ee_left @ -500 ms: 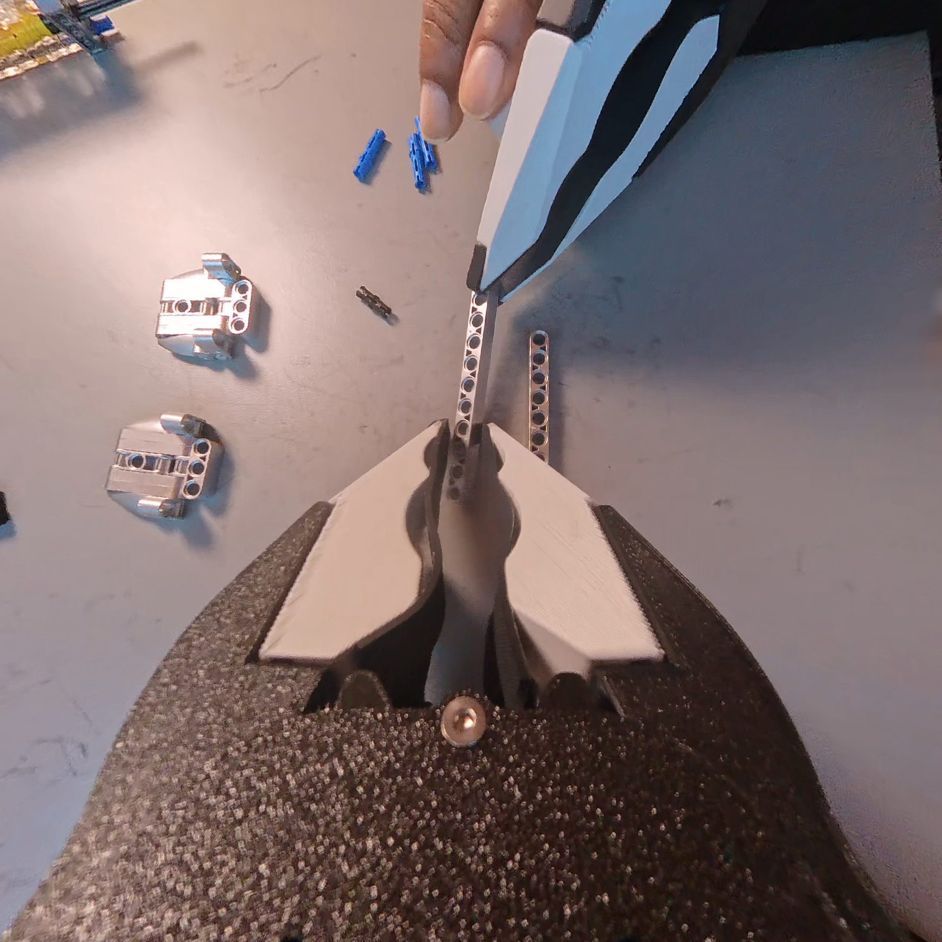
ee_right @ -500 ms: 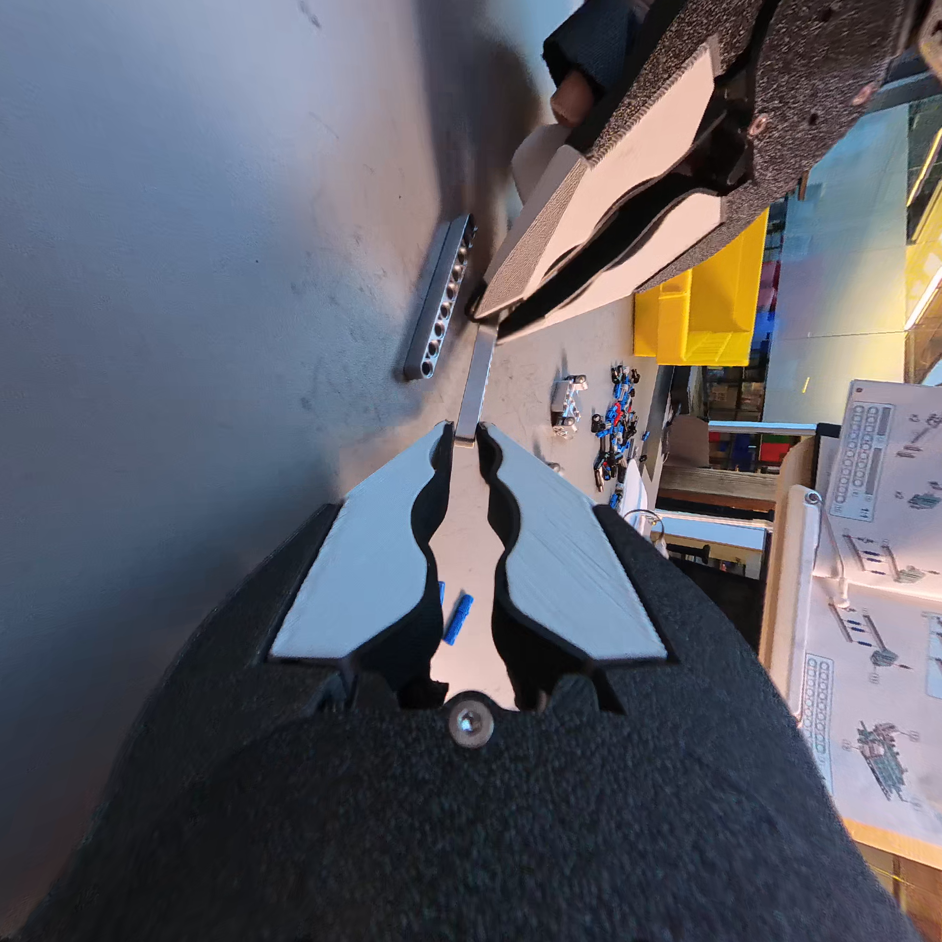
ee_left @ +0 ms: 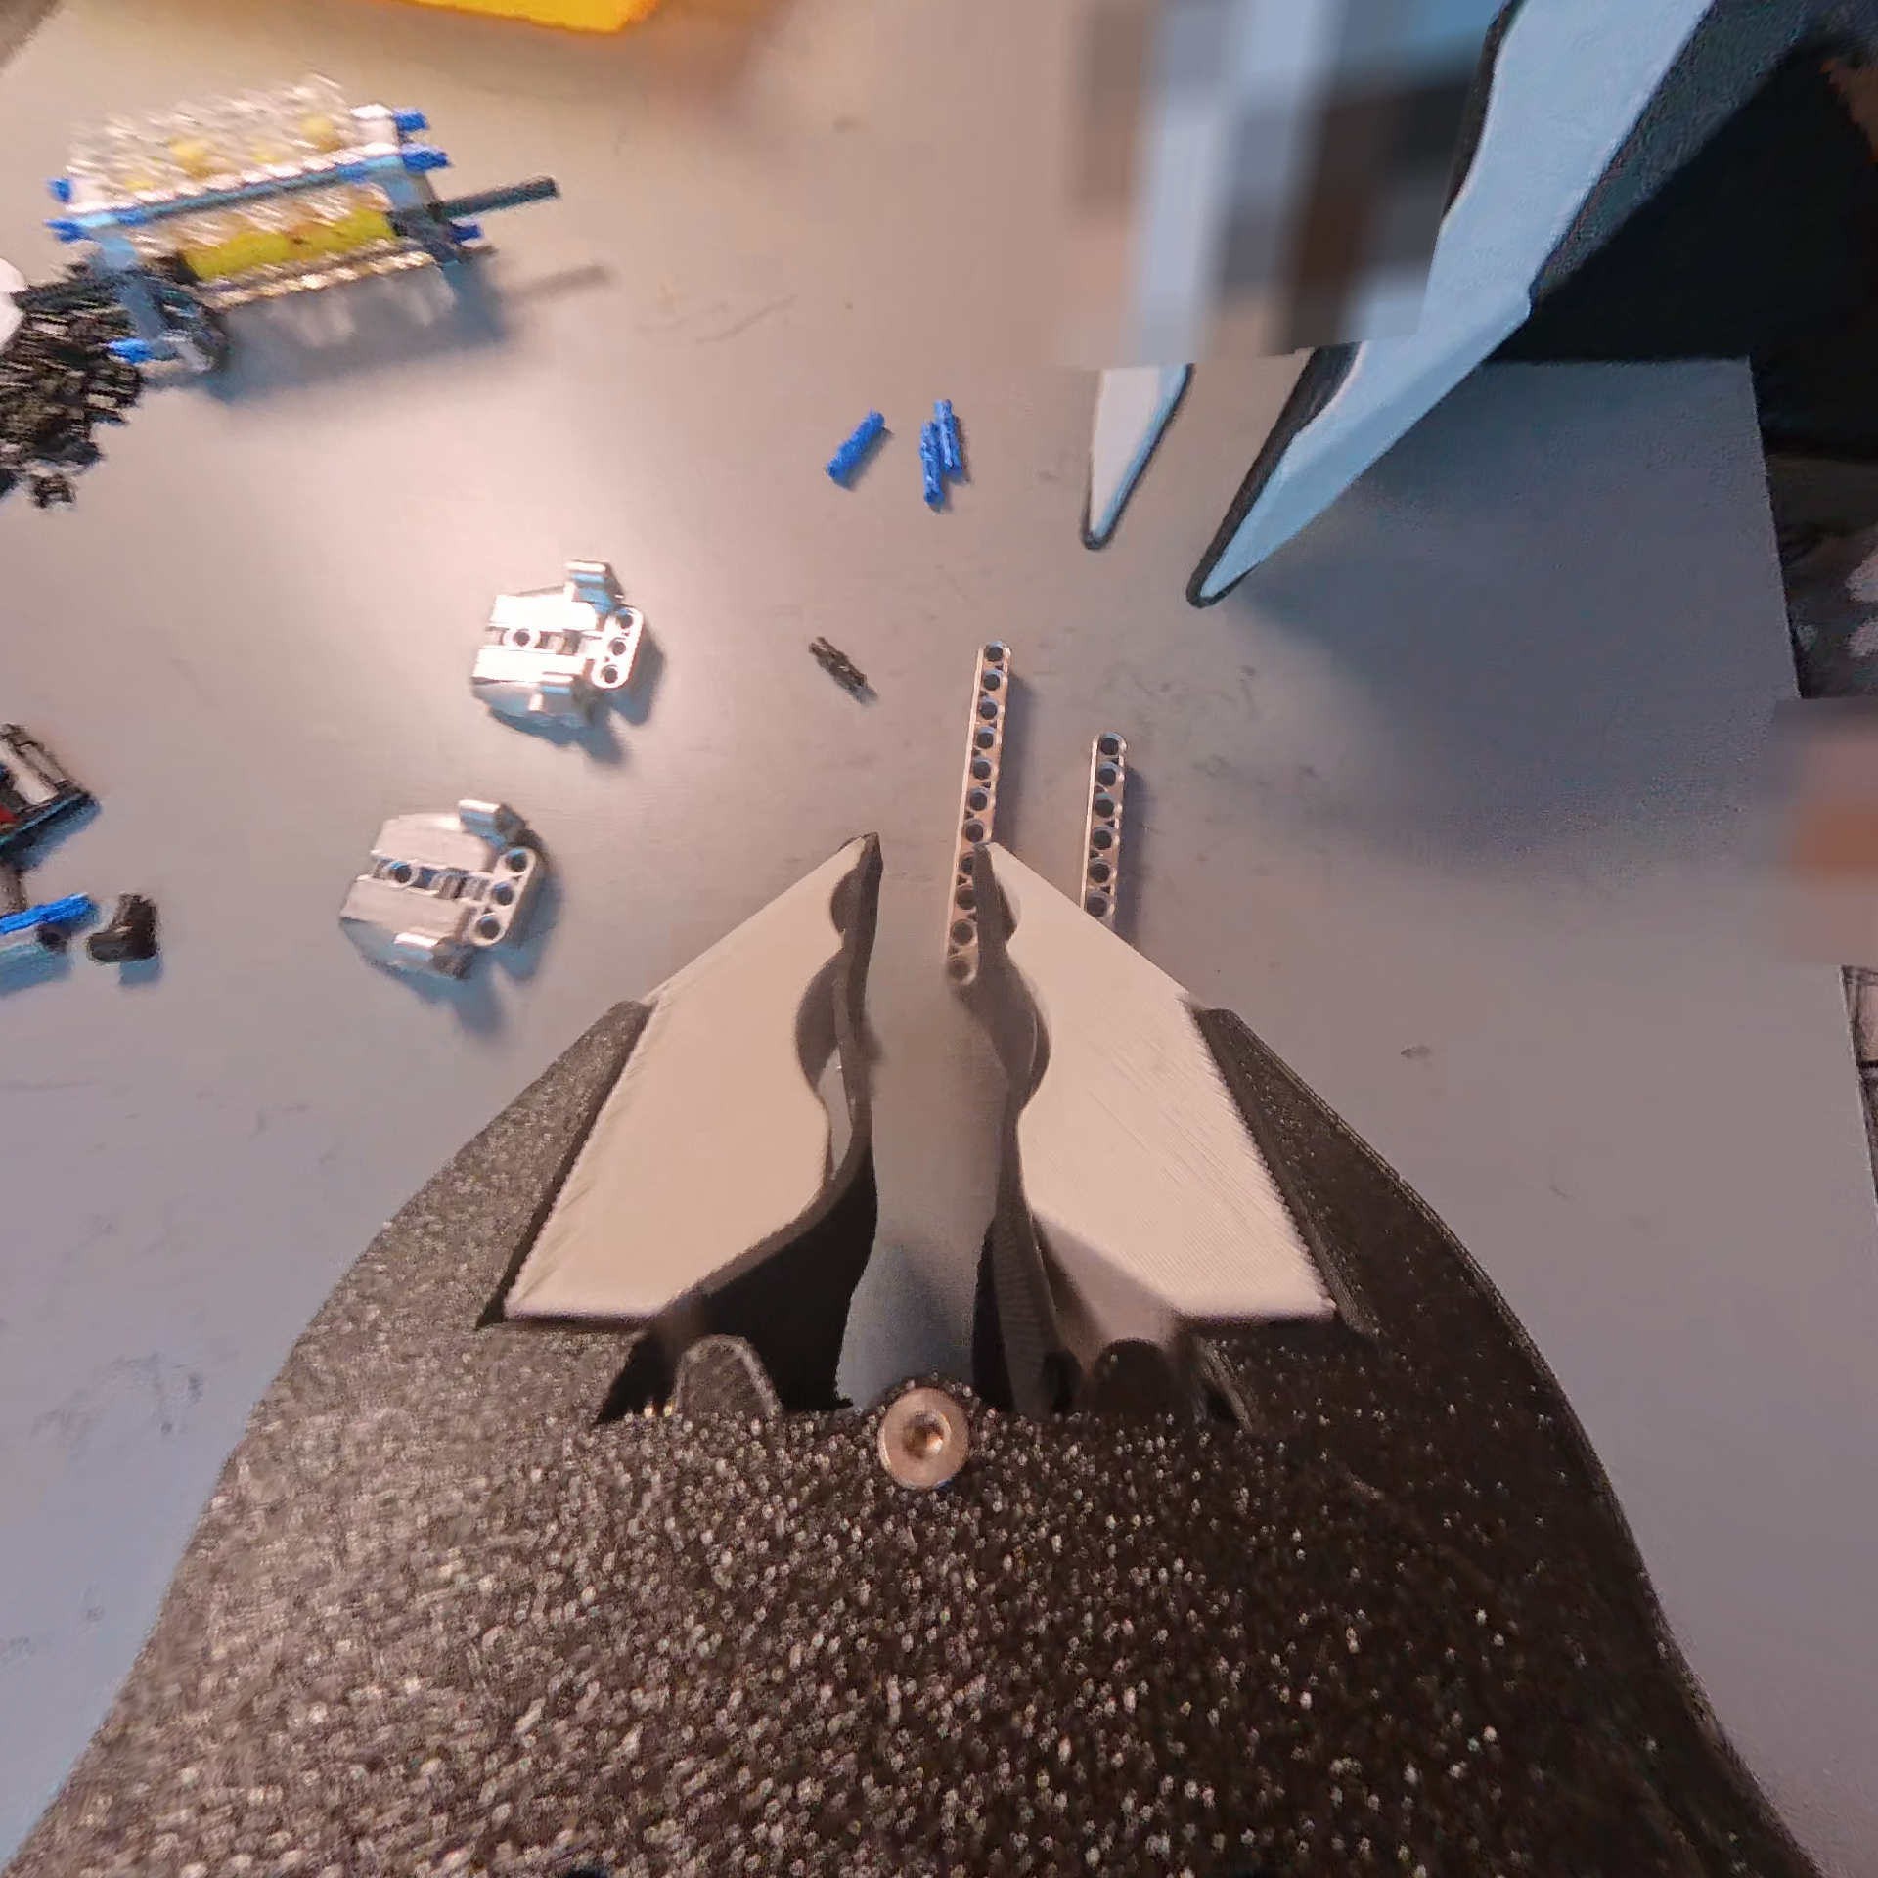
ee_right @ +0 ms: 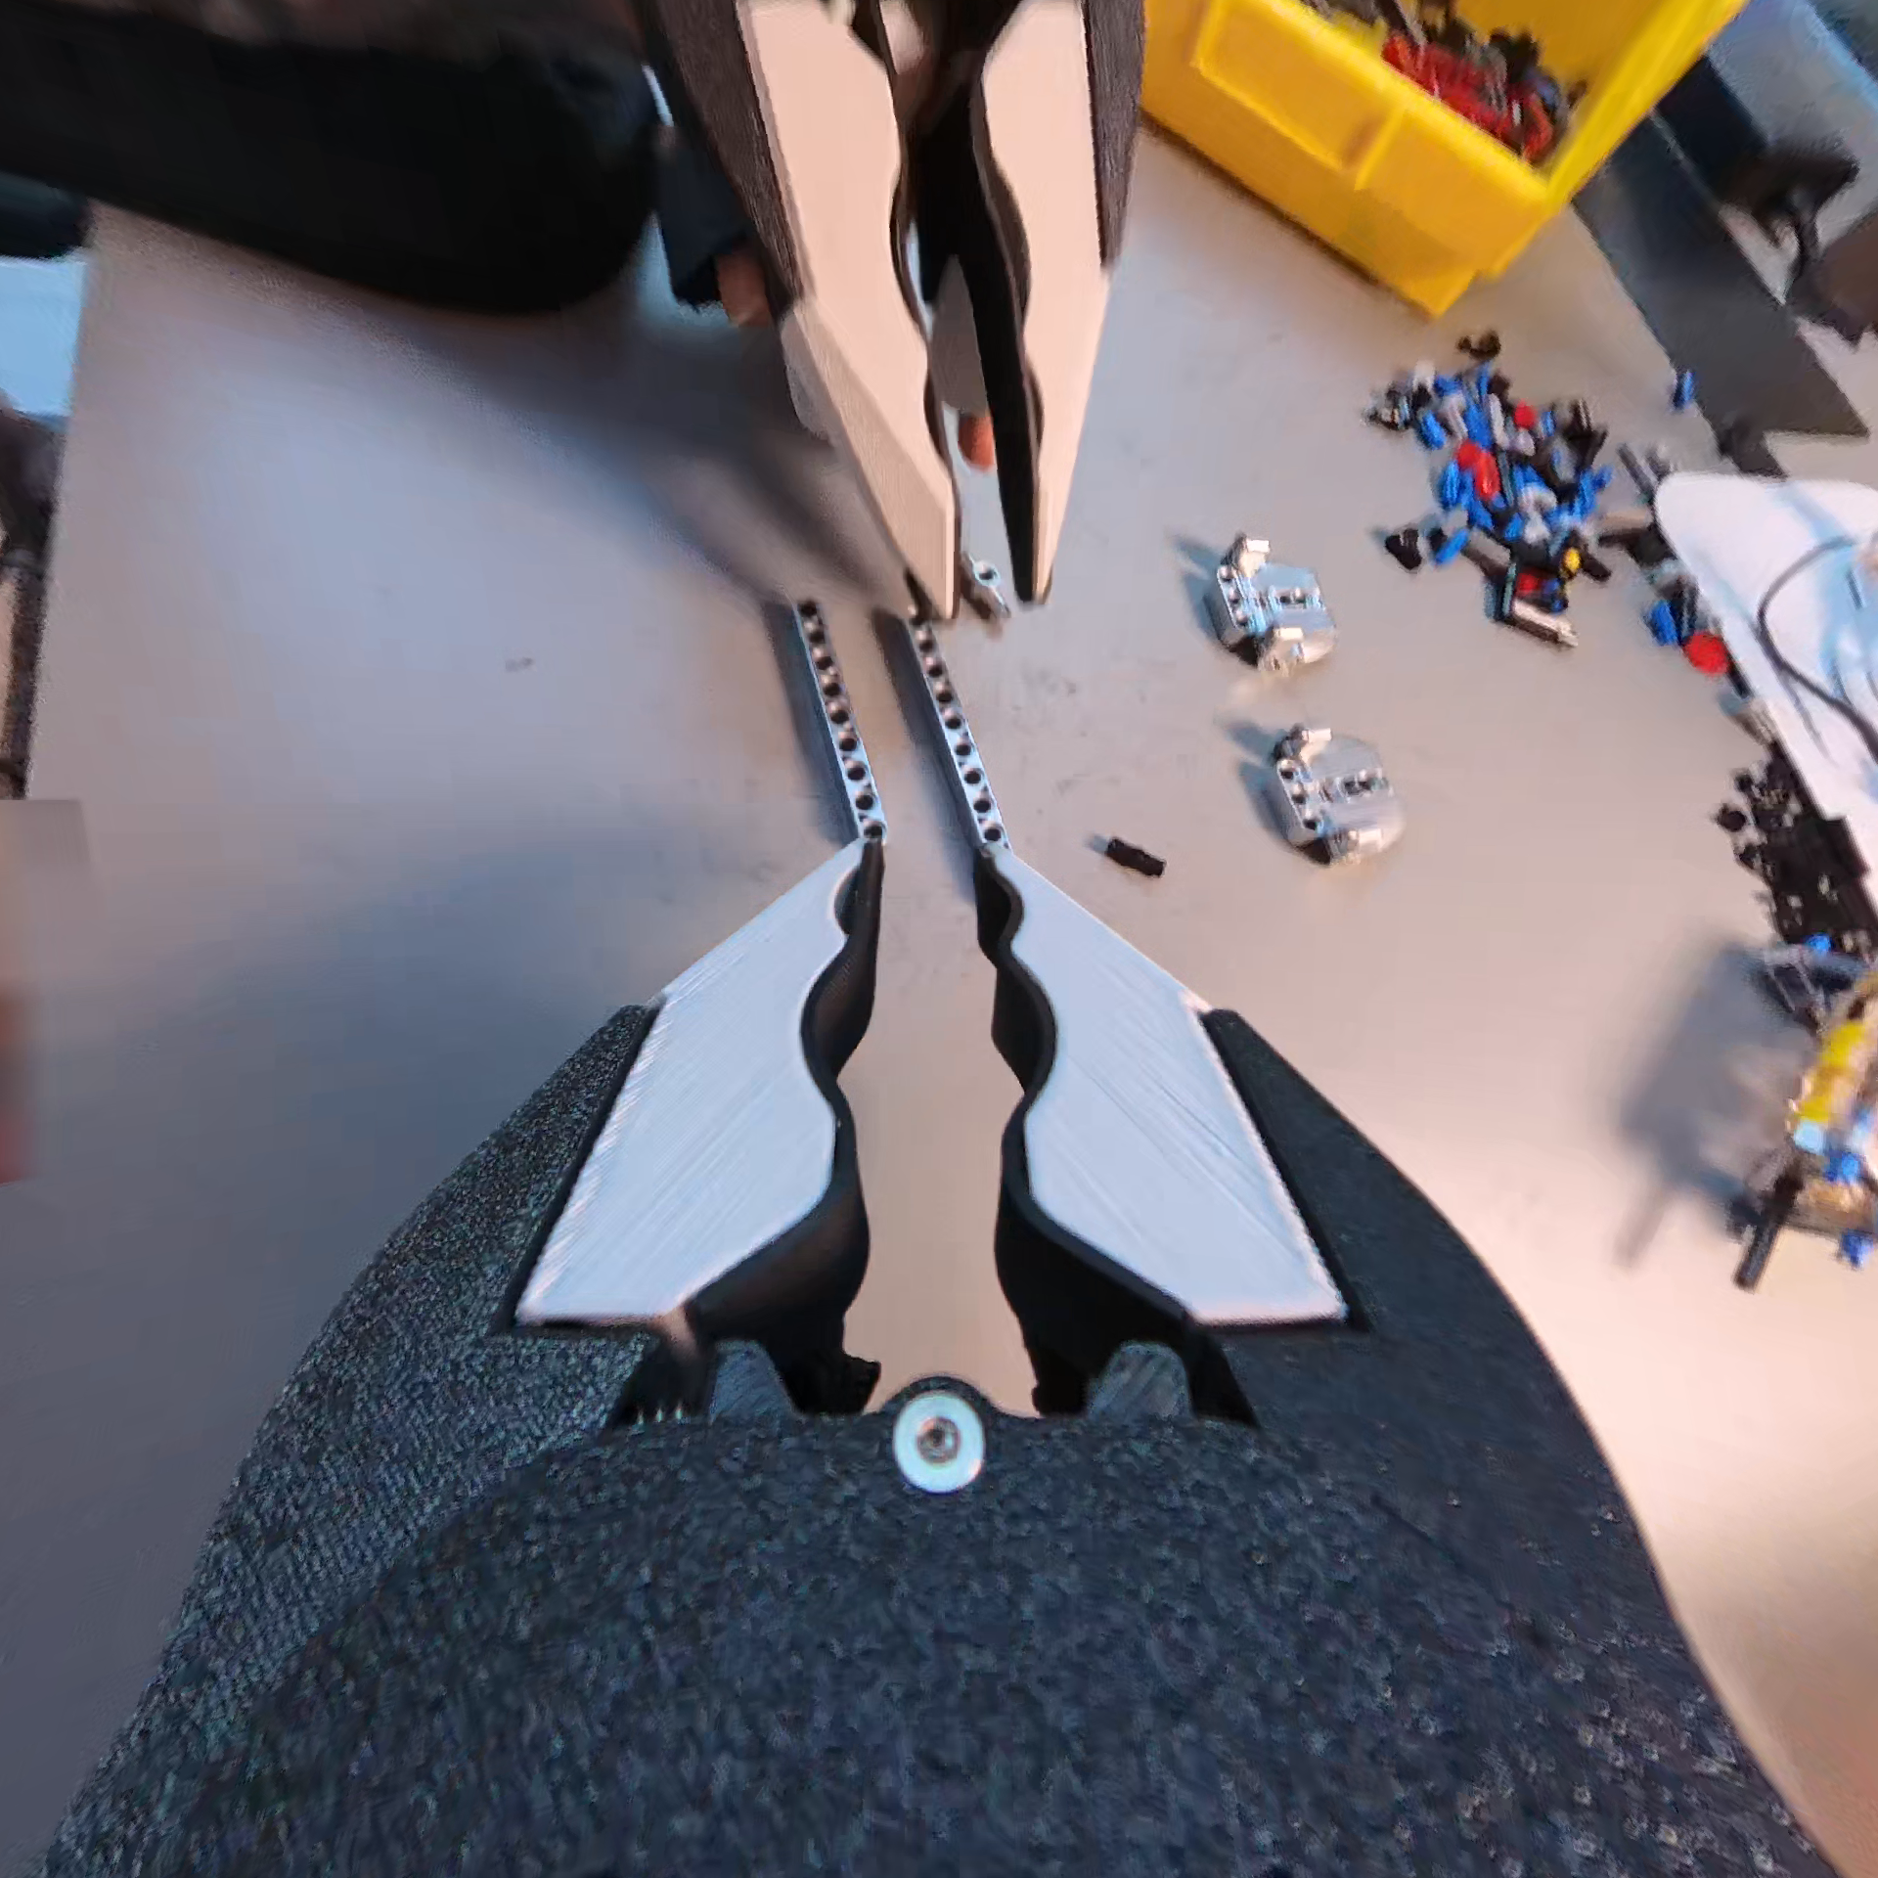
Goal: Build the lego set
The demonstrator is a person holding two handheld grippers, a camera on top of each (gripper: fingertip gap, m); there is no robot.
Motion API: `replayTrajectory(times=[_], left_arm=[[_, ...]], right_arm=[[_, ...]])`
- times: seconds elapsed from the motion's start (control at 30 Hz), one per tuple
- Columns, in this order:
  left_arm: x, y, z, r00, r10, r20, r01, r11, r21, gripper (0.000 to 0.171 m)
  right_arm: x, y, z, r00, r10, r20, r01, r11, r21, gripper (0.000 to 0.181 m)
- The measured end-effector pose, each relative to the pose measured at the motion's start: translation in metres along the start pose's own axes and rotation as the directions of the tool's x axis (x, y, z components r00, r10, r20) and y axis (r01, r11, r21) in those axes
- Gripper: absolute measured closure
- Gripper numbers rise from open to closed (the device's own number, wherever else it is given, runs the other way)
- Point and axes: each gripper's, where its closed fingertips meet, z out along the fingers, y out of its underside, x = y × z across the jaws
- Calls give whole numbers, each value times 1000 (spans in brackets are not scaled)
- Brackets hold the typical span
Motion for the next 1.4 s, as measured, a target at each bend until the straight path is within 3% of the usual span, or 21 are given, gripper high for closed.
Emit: replayTrajectory(times=[0.17,0.37,0.67,0.8,1.4], left_arm=[[-16,-5,-22,995,-61,80,51,992,119,159],[-51,-11,-35,955,-143,259,91,975,204,162],[-51,-10,-33,953,-143,266,91,975,201,162],[-51,-8,-32,953,-143,268,91,976,196,162],[-50,-7,-31,955,-144,258,97,977,188,162]], right_arm=[[-3,2,12,993,102,-55,-107,990,-96,181],[-8,5,29,996,86,-38,-91,982,-168,181],[-11,-4,35,999,45,-31,-50,984,-174,181],[-10,6,39,999,19,-30,-25,975,-221,181],[-18,-9,49,999,-31,24,35,980,-194,181]])
